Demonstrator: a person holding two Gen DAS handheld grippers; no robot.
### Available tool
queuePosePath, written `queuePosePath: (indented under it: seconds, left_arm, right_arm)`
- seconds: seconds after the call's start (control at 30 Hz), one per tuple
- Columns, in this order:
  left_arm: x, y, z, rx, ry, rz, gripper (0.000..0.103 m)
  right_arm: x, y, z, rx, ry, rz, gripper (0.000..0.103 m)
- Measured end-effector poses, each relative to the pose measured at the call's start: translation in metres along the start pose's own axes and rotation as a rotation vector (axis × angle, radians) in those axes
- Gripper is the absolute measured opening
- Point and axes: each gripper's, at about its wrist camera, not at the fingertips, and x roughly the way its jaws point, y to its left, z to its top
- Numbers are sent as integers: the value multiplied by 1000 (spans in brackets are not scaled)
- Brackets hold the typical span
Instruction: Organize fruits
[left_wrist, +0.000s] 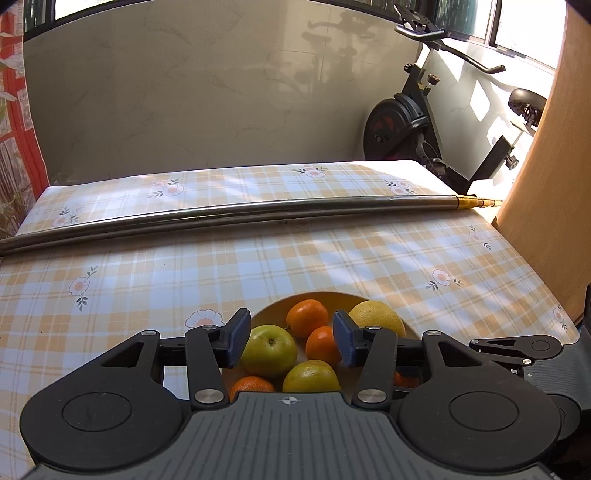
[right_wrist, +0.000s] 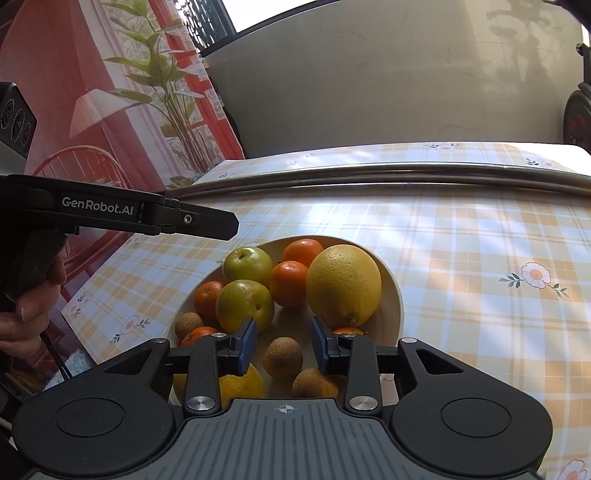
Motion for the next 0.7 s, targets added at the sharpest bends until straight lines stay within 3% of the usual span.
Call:
queuePosePath:
  seconds: [0.13, 0.23, 0.3, 0.33, 0.37, 0.43, 0.7]
  left_arm:
    - [-18, 1, 0, 13, -45, 37, 61]
    - [-31, 2, 1, 21, -69, 23, 80]
    - [-41, 1, 1, 26, -86, 19, 89]
    - [-45, 0, 0, 28, -92, 20, 93]
    - [-49, -1, 0, 28, -96, 22, 96]
    - [-55, -3, 0, 29, -105, 25, 97]
    - [-76, 0, -8, 13, -129, 22, 99]
  right_arm:
    - [-8, 3, 3, 3, -14, -12, 39]
    - [-18, 6, 7, 5, -36, -24, 58]
    - [-23, 8, 10, 2, -43, -31, 59]
    - [-26, 9, 12, -1, -46, -44, 69]
    - [-29, 11, 14, -3, -52, -65, 84]
    - [-34, 14, 16, -7, -64, -98, 99]
    - [-48, 21, 21, -17, -69, -177, 103]
